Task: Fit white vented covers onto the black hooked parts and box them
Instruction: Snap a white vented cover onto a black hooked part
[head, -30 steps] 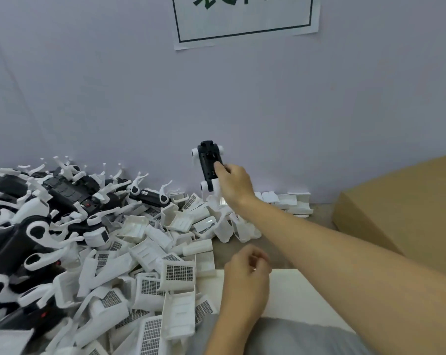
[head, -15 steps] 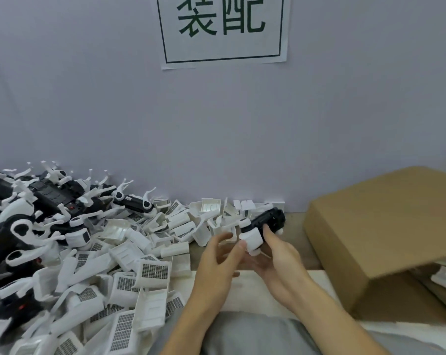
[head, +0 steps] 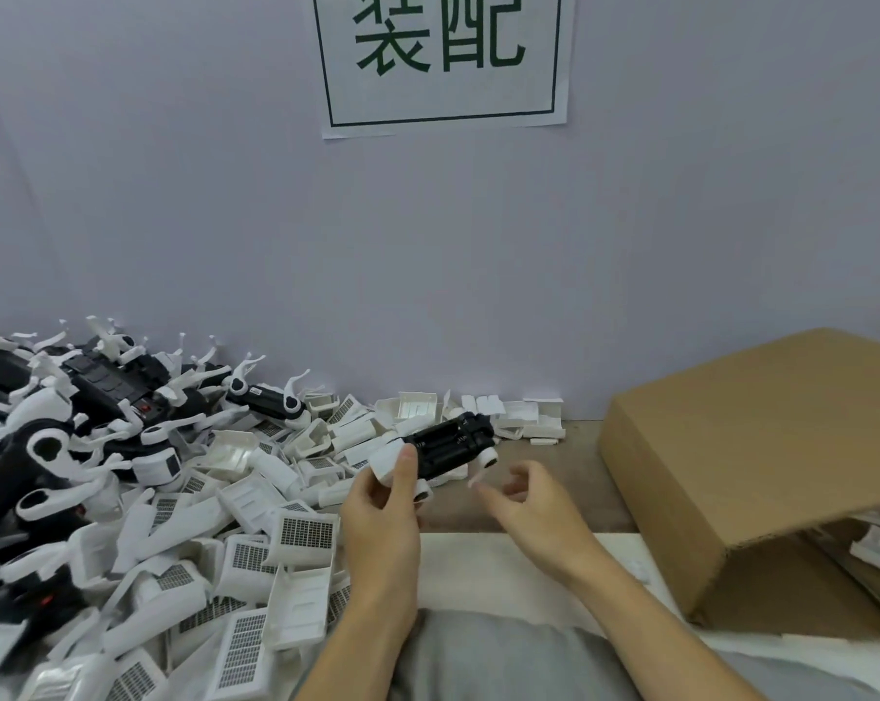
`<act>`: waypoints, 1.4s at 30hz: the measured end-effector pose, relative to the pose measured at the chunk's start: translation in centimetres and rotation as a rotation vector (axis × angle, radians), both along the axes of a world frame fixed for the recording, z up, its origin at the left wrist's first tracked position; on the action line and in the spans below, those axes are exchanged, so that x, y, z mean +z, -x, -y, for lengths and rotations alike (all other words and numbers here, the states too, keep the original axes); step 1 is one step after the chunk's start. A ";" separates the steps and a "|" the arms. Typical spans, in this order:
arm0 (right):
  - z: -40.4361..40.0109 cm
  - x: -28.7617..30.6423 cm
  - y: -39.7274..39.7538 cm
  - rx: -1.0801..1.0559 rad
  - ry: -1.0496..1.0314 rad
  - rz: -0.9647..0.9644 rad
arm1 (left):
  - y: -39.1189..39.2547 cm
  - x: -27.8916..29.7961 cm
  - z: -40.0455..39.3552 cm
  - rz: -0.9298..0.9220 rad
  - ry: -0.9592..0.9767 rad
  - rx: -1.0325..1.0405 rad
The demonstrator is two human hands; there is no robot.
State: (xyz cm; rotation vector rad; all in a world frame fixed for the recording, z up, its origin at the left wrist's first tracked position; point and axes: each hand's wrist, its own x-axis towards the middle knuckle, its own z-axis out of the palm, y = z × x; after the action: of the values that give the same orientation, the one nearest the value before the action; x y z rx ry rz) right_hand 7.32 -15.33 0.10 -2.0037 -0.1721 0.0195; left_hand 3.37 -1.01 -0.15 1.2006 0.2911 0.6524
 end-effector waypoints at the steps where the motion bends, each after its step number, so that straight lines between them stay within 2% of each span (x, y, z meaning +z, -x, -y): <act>1: 0.2 -0.2 0.0 -0.004 0.035 0.017 | 0.1 0.1 -0.1 0.001 0.004 0.038; 4: -0.1 -0.2 0.3 0.149 -0.037 0.293 | 0.2 0.4 -0.1 0.001 -0.021 0.093; 7: -0.6 -0.6 0.0 0.210 0.040 0.490 | 0.3 0.3 0.1 0.041 -0.124 0.087; 11: -1.0 -0.6 0.2 0.154 0.157 0.457 | 0.3 0.3 -0.2 0.049 -0.201 0.104; 14: -1.0 -0.4 0.1 0.031 0.036 0.466 | 0.3 0.4 -0.2 0.045 -0.220 0.138; 16: -0.8 -0.2 -0.1 -0.062 -0.076 0.387 | 0.3 0.3 -0.1 0.065 -0.283 0.148; 18: -0.5 -0.2 -0.3 -0.117 -0.149 0.292 | 0.1 0.1 0.2 0.045 -0.314 0.068; 20: -0.4 -0.2 -0.3 -0.098 -0.200 0.242 | 0.0 -0.3 0.5 0.000 -0.337 -0.081; 23: -1.0 -0.3 0.1 0.045 -0.180 0.278 | 0.1 -0.4 0.8 -0.035 -0.292 -0.221; 26: -1.8 -0.5 0.7 0.194 0.071 0.346 | -0.2 -0.2 0.7 -0.059 -0.081 -0.207; 28: -2.1 -0.5 1.0 0.241 0.204 0.372 | -0.3 -0.1 0.6 -0.075 -0.046 -0.175; 30: -2.3 -0.4 1.2 0.224 0.232 0.401 | -0.1 -0.1 0.7 -0.056 -0.060 -0.193; 35: -2.0 -0.1 0.9 0.161 0.126 0.376 | 0.1 -0.3 0.8 -0.015 -0.202 -0.209; 38: -2.1 0.0 1.0 0.165 0.107 0.380 | 0.2 -0.1 0.9 0.028 -0.250 -0.194; 42: -2.2 -0.3 1.3 0.217 0.101 0.307 | 0.1 -0.3 0.7 -0.011 -0.384 -0.132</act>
State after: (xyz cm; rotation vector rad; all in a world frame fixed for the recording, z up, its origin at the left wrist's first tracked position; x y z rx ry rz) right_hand 6.02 -13.10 -0.22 -2.0709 -0.5953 -0.1442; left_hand 3.26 -1.75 -0.48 1.5762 0.0943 0.6021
